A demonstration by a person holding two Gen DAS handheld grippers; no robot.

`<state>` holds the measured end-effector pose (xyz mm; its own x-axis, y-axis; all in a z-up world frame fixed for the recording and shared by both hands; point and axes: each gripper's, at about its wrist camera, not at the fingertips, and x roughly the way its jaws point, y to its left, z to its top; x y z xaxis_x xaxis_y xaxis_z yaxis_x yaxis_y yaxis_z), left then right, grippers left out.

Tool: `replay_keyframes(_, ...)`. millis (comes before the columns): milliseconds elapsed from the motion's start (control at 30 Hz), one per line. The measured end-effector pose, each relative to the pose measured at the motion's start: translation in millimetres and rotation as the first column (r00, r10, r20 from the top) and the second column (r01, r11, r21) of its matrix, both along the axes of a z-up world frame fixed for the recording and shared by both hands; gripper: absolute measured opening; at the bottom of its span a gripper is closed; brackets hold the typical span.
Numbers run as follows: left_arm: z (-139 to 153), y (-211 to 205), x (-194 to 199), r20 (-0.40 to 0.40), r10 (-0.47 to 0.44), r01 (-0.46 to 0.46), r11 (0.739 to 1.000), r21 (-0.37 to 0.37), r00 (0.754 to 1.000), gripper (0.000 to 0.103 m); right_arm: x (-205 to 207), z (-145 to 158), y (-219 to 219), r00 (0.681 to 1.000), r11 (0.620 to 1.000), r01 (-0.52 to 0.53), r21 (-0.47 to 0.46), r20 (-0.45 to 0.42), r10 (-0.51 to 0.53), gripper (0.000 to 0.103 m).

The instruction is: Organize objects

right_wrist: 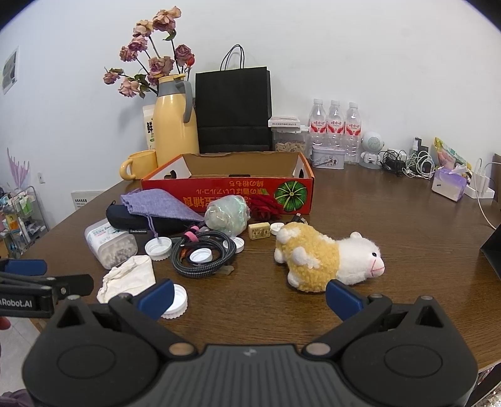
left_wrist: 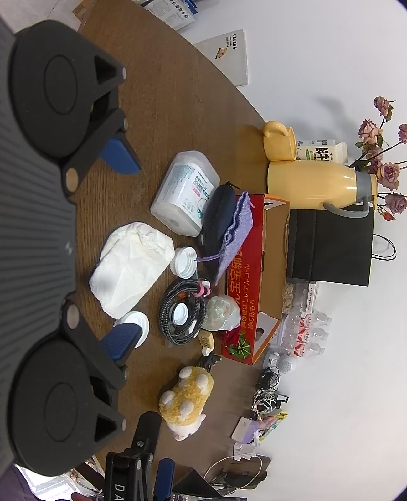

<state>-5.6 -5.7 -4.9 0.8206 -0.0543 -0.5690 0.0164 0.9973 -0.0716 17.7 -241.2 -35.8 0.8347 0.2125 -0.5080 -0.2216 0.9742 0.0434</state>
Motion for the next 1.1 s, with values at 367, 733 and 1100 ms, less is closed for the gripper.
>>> replay_keyframes(367,-1.2,0.4,1.9,-0.002,0.001,-0.001,1.000,0.004,1.000,0.103,3.0,-1.5,0.2,1.000,1.000,-0.004,-0.005,-0.005,0.004,0.103)
replay_keyframes(733,-1.8,1.3,1.8,-0.005,0.001,-0.001,1.000,0.001,1.000,0.103,3.2,-1.4,0.3,1.000,1.000,-0.005,-0.005,-0.005,0.005,0.103)
replay_keyframes(1100,-2.3,1.6,1.4,-0.004,0.000,0.000,1.000,0.001,1.000,0.103,3.5,-1.7,0.6,1.000,1.000,-0.005,-0.005,-0.006,0.005,0.103)
